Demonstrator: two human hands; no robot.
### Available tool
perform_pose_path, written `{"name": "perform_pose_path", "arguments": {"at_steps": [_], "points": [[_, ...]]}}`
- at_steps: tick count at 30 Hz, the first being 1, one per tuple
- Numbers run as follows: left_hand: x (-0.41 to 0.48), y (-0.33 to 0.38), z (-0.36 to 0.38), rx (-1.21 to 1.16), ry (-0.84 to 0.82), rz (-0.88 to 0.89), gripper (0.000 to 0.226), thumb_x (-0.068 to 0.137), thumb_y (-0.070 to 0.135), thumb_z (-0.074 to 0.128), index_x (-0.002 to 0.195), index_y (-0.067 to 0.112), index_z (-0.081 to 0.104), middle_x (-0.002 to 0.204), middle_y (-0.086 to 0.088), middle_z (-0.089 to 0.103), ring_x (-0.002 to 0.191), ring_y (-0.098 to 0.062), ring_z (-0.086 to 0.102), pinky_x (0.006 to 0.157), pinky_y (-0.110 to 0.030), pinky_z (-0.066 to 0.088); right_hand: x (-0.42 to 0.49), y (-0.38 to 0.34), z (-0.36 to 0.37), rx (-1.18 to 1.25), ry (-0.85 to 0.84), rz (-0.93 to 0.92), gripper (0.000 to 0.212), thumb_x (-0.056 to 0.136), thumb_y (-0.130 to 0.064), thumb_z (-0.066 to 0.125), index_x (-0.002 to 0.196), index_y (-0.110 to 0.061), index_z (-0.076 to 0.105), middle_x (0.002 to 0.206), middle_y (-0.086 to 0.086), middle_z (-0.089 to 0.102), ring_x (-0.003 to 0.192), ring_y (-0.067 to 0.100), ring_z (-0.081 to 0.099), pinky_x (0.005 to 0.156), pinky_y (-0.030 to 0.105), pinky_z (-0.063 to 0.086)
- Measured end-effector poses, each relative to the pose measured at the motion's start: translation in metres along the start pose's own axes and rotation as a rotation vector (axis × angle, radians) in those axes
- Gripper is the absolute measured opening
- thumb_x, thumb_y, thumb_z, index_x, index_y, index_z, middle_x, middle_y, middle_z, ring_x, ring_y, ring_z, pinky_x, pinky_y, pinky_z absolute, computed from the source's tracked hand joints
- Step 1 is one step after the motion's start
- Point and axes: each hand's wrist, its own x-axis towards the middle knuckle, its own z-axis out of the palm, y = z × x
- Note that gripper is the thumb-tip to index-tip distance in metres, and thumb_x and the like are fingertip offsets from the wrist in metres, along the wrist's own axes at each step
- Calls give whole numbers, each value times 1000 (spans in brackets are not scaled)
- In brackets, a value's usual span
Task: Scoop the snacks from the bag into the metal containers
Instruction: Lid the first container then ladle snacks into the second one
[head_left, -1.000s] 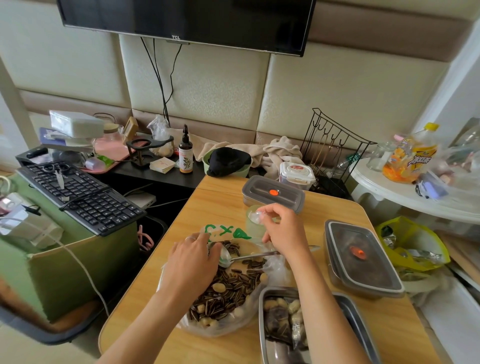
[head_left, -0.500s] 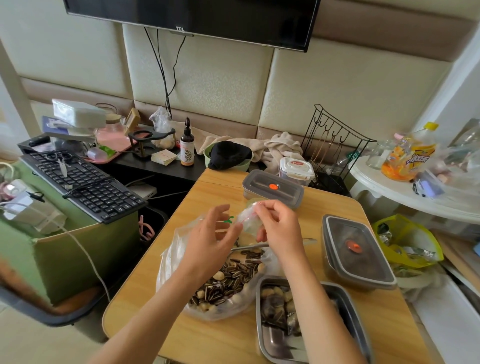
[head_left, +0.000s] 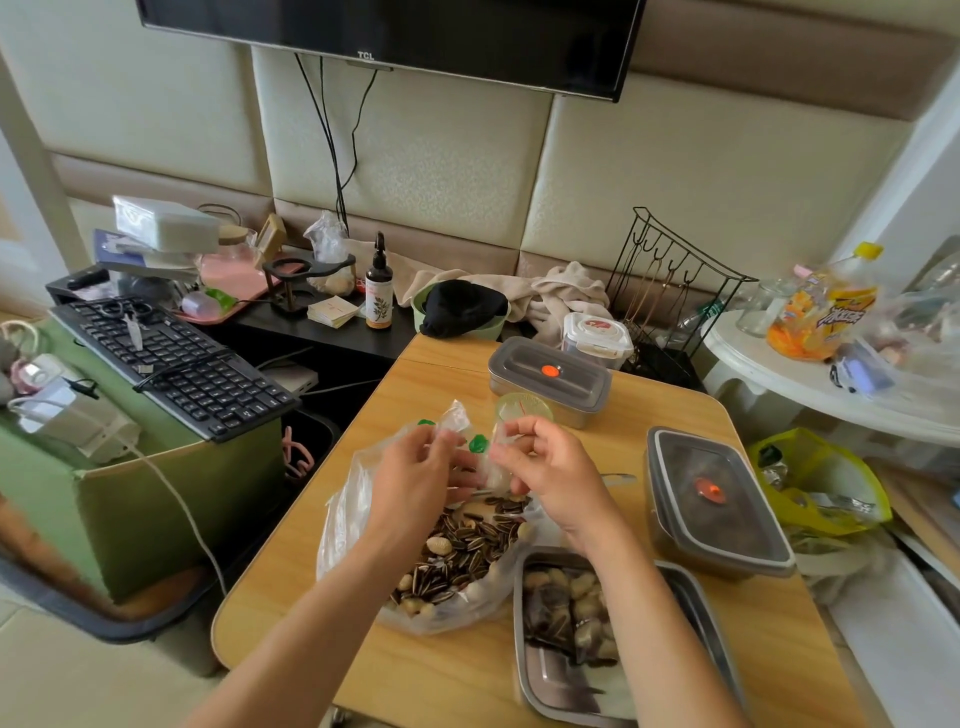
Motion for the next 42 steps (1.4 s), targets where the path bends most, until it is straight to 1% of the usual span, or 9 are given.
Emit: {"name": "perform_pose_path", "arguments": {"at_steps": [8, 14, 17, 21, 24, 32, 34, 38, 42], "points": [[-2, -5, -2, 322, 6, 56, 9, 100, 28, 65, 94, 26, 71, 81, -5, 74, 79, -29, 73, 78, -48, 63, 19, 8, -8, -97, 511, -139, 5, 102, -20, 63, 105, -24, 65, 87, -7, 77, 81, 2, 73, 82, 33, 62], [-3, -10, 0, 369, -24, 44, 6, 100, 27, 64, 97, 24, 69, 76, -4, 75, 72, -24, 74, 75, -48, 63, 36, 15, -2, -456, 644, -399, 12, 101, -16, 63, 95, -26, 66, 87, -15, 71, 72, 7, 68, 62, 32, 58], [-3, -11, 1, 382, -32, 51, 7, 100, 28, 64, 98, 24, 69, 79, -3, 75, 71, -20, 73, 75, -47, 63, 43, 17, -3, -666, 572, -435, 13, 100, -15, 64, 96, -25, 71, 89, -13, 72, 78, 9, 67, 64, 29, 56], [0, -11, 1, 384, -24, 47, 10, 100, 30, 63, 97, 23, 69, 80, -3, 75, 71, -20, 74, 75, -49, 63, 46, 20, 5, -935, 268, -133, 35, 103, -15, 43, 103, -16, 78, 96, 6, 76, 82, 26, 68, 68, 37, 58], [1, -11, 1, 393, -27, 42, 21, 101, 33, 61, 94, 15, 70, 80, -3, 75, 69, -17, 74, 75, -50, 62, 45, 19, 7, -963, 220, -84, 40, 105, -19, 37, 102, -12, 76, 102, 8, 76, 87, 27, 69, 75, 39, 61], [-3, -9, -4, 390, -68, 60, 32, 104, 32, 55, 87, 14, 74, 77, -8, 74, 66, -13, 71, 76, -45, 61, 32, 0, -4, -697, 445, -336, 25, 101, -11, 52, 107, -18, 75, 104, -5, 75, 96, 12, 68, 77, 18, 50], [-3, -7, -4, 362, -62, 71, 24, 103, 32, 60, 90, 17, 74, 78, -7, 74, 67, -13, 72, 75, -42, 63, 20, -9, 1, -553, 350, -338, 20, 102, -18, 55, 102, -19, 74, 98, -11, 73, 85, 7, 68, 70, 12, 46], [-4, -5, -4, 333, -42, 66, 17, 97, 34, 69, 94, 18, 72, 79, -5, 75, 70, -16, 74, 74, -41, 64, 4, -7, 10, -377, 5, -85, 22, 97, -52, 63, 101, -32, 71, 98, -14, 72, 78, 6, 68, 70, 22, 52], [-8, -3, -4, 246, -131, -41, 17, 95, 28, 72, 99, 12, 71, 88, -13, 76, 80, -25, 74, 79, -38, 64, -1, 1, 5, -176, -10, -49, 10, 96, -29, 73, 96, -19, 74, 88, -1, 75, 69, 9, 64, 62, 24, 52]]}}
